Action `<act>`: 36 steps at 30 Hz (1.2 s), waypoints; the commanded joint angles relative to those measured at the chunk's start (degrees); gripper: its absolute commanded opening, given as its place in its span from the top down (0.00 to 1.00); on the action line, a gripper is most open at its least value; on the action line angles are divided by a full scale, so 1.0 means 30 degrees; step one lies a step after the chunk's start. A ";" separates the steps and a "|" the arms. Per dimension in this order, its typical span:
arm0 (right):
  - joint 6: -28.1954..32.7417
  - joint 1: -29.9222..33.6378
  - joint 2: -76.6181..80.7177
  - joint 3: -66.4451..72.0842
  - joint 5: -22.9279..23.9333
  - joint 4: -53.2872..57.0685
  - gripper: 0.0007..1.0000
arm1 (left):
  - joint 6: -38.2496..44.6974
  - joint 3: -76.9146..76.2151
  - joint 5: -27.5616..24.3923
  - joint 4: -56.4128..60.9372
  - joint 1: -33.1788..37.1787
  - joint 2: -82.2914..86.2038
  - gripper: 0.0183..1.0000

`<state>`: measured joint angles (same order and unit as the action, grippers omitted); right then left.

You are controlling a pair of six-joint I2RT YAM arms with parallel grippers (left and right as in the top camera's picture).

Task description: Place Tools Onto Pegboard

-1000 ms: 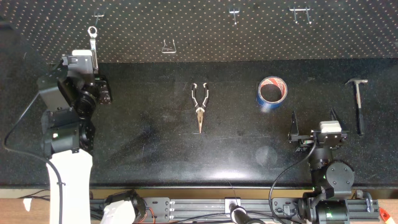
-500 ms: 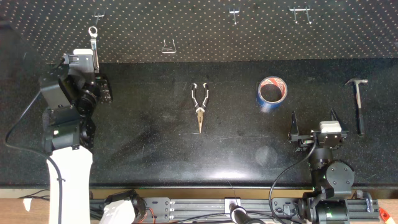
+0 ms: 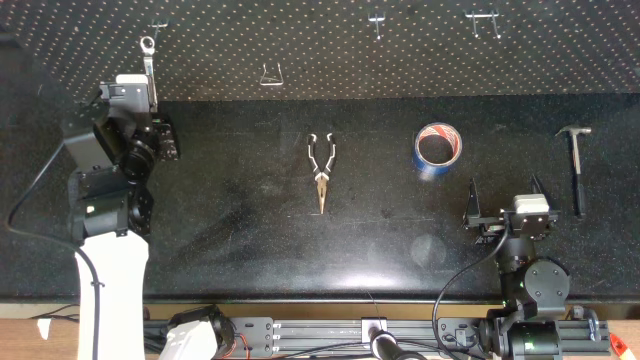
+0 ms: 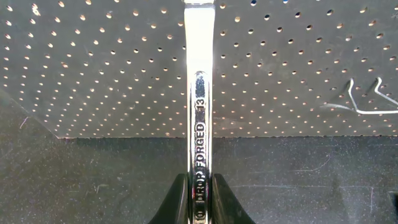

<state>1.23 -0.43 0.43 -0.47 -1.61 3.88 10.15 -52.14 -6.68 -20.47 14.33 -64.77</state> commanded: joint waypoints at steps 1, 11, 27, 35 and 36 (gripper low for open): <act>0.0189 0.0044 -0.0124 0.0080 -0.0117 0.0058 0.03 | -0.0240 -0.0699 -0.0284 0.0255 0.0109 -0.0430 0.99; 0.0189 0.0044 -0.0124 0.0080 -0.0117 0.0058 0.03 | -0.0240 -0.0699 -0.0284 0.0852 0.0109 -0.2783 0.91; 0.0189 0.0044 -0.0124 0.0080 -0.0117 0.0058 0.03 | -0.0306 -0.0845 -0.1508 -1.2305 -0.0714 1.1198 0.00; 0.0189 0.0044 -0.0124 0.0080 -0.0117 0.0058 0.03 | -0.4881 -0.0801 -0.2776 -1.2509 -0.0809 1.2546 0.00; 0.0189 0.0044 -0.0124 0.0080 -0.0117 0.0058 0.03 | -0.6047 -0.0801 -0.2215 -1.2305 -0.1319 1.2327 0.00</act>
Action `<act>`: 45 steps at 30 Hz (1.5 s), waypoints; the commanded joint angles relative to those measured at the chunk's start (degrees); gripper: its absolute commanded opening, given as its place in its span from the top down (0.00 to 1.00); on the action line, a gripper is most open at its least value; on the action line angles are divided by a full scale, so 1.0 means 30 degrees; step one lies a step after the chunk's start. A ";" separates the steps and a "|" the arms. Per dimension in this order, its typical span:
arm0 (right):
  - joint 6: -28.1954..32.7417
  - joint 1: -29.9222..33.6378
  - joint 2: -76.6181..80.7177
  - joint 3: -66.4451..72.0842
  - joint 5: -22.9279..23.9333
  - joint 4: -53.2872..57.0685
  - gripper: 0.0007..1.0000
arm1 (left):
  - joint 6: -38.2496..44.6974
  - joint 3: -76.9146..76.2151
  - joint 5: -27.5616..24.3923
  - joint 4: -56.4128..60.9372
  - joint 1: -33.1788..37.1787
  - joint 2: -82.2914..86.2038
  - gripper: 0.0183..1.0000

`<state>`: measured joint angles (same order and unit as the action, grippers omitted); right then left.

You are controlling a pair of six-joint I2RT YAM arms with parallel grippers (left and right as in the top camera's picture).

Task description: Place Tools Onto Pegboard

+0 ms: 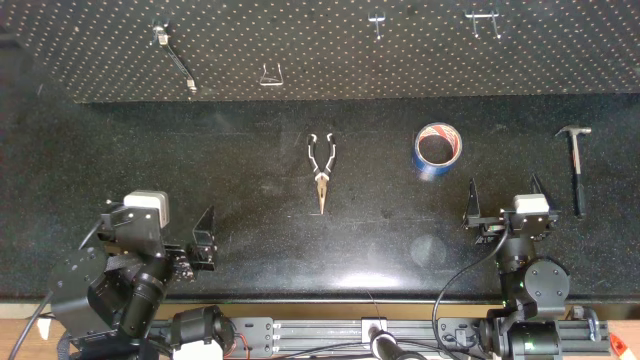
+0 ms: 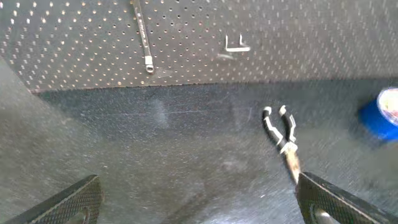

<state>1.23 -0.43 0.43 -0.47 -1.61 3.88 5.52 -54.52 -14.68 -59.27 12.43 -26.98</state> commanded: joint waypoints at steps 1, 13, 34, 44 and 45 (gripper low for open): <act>0.0189 0.0044 -0.0124 0.0080 -0.0117 0.0058 0.03 | -0.8065 -0.0007 0.3140 0.0816 -0.2674 -0.1129 0.00; 0.0189 0.0044 -0.0124 0.0080 -0.0117 0.0058 0.03 | -1.3340 -0.0007 0.5093 0.7147 -1.5278 -1.6764 0.00; 0.0189 0.0044 -0.0124 0.0080 -0.0117 0.0058 0.03 | -1.3187 -0.4692 0.8196 0.6674 -1.4229 -2.5296 0.00; 0.0189 0.0044 -0.0124 0.0080 -0.0117 0.0058 0.03 | -1.2874 -0.4860 0.8116 0.8444 -1.4309 -2.6170 0.00; 0.0189 0.0044 -0.0124 0.0080 -0.0117 0.0058 0.03 | -1.2458 -0.4860 0.7963 0.8633 -1.4309 -2.6170 0.00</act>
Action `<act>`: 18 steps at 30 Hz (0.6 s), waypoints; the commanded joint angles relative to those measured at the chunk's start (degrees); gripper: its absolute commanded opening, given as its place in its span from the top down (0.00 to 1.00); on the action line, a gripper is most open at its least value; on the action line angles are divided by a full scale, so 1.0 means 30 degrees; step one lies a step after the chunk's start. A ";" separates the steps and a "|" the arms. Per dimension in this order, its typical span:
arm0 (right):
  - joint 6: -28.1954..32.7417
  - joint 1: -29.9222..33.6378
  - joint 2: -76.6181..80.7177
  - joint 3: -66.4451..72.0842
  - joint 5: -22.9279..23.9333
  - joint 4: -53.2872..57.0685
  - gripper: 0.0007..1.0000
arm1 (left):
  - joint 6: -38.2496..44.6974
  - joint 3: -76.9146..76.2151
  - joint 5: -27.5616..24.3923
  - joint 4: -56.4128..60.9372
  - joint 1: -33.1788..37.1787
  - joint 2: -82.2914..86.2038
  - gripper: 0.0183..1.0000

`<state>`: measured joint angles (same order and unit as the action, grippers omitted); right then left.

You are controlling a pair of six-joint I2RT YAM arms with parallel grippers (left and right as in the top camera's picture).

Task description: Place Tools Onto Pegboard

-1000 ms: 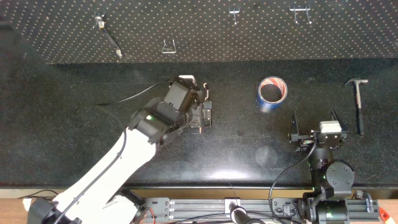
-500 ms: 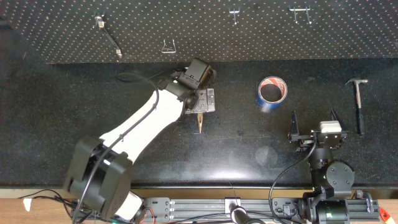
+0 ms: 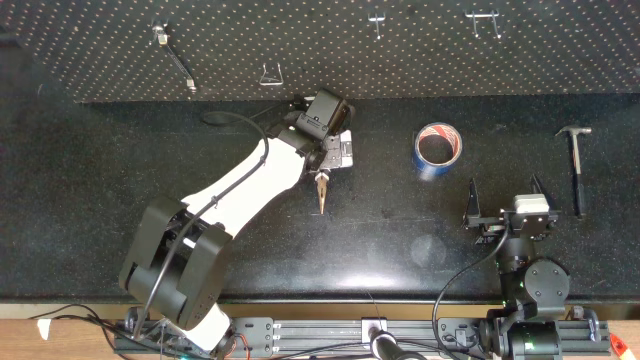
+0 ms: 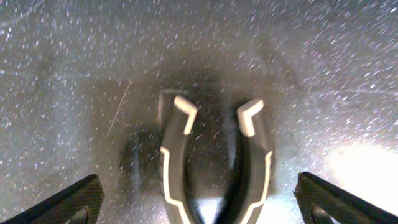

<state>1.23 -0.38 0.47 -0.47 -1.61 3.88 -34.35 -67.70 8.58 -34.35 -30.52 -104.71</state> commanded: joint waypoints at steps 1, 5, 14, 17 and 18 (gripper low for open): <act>0.0189 0.0029 -0.0138 0.0080 -0.0117 0.0058 0.03 | 0.0831 -0.0466 0.0219 0.0291 0.0007 -0.0262 0.00; 0.0189 0.0029 -0.0138 0.0080 -0.0117 0.0058 0.03 | 0.1107 -0.0466 -0.0568 0.0277 0.0007 -0.0838 0.00; 0.0189 0.0029 -0.0138 0.0080 -0.0117 0.0058 0.03 | 0.1603 -0.0459 -0.0554 0.0022 0.0015 -0.0852 0.00; 0.0189 0.0029 -0.0138 0.0080 -0.0117 0.0051 0.03 | 0.1530 -0.0459 -0.0561 0.0051 0.0015 -0.0852 0.00; 0.0189 0.0029 -0.0138 0.0080 -0.0117 0.0058 0.03 | 0.1435 -0.0459 -0.0561 0.0117 0.0015 -0.0889 0.00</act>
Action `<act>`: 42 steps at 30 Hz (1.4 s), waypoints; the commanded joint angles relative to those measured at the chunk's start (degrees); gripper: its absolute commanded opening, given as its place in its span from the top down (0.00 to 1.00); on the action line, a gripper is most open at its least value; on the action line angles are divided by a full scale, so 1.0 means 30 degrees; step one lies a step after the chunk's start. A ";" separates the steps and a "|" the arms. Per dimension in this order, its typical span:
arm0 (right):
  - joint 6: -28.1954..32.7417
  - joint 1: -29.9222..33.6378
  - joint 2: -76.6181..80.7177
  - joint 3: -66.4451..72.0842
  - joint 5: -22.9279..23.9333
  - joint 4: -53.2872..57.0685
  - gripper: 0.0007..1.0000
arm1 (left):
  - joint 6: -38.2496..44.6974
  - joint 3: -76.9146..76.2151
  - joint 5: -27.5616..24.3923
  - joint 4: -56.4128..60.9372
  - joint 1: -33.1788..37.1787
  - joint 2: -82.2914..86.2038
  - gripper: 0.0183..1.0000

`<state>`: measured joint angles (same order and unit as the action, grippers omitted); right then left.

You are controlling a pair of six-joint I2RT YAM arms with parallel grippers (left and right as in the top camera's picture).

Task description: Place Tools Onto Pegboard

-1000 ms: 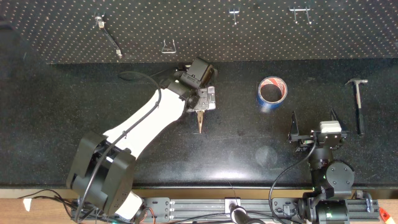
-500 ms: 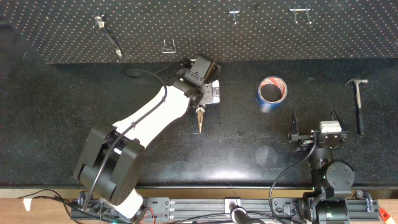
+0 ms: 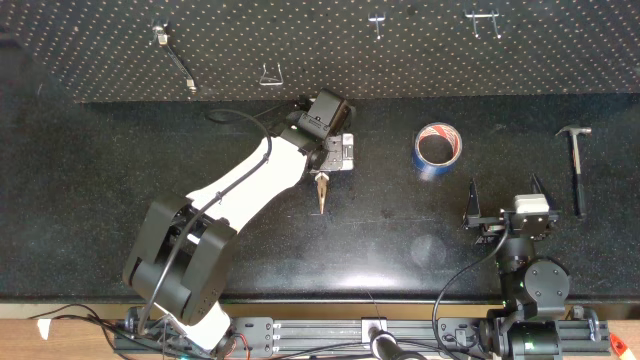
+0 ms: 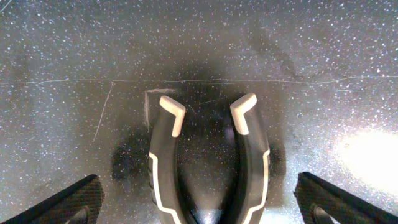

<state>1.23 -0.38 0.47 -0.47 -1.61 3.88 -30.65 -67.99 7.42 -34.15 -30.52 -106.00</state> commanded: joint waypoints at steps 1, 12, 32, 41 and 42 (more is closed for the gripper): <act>0.0189 0.0029 -0.0138 0.0080 -0.0117 0.0058 0.03 | 0.0204 -0.0364 -0.0182 0.0051 0.0015 -0.0488 0.00; 0.0189 0.0029 -0.0138 0.0080 -0.0117 0.0058 0.03 | -0.0211 -0.0364 -0.0707 0.0204 0.0007 -0.0801 0.41; 0.0189 0.0029 -0.0138 0.0080 -0.0117 0.0058 0.03 | -0.0204 -0.0364 -0.0838 0.0328 0.0044 -0.0801 0.99; 0.0189 0.0029 -0.0138 0.0080 -0.0117 0.0058 0.03 | -0.0124 -0.0364 0.1836 -0.3337 0.0066 0.6834 0.99; 0.0189 0.0029 -0.0138 0.0080 -0.0117 0.0058 0.03 | -0.0124 -0.0364 0.2616 -0.3337 0.0066 0.8145 0.99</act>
<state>1.23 -0.38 0.40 -0.47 -1.61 3.88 -31.11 -68.38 8.16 -44.16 -30.52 -94.32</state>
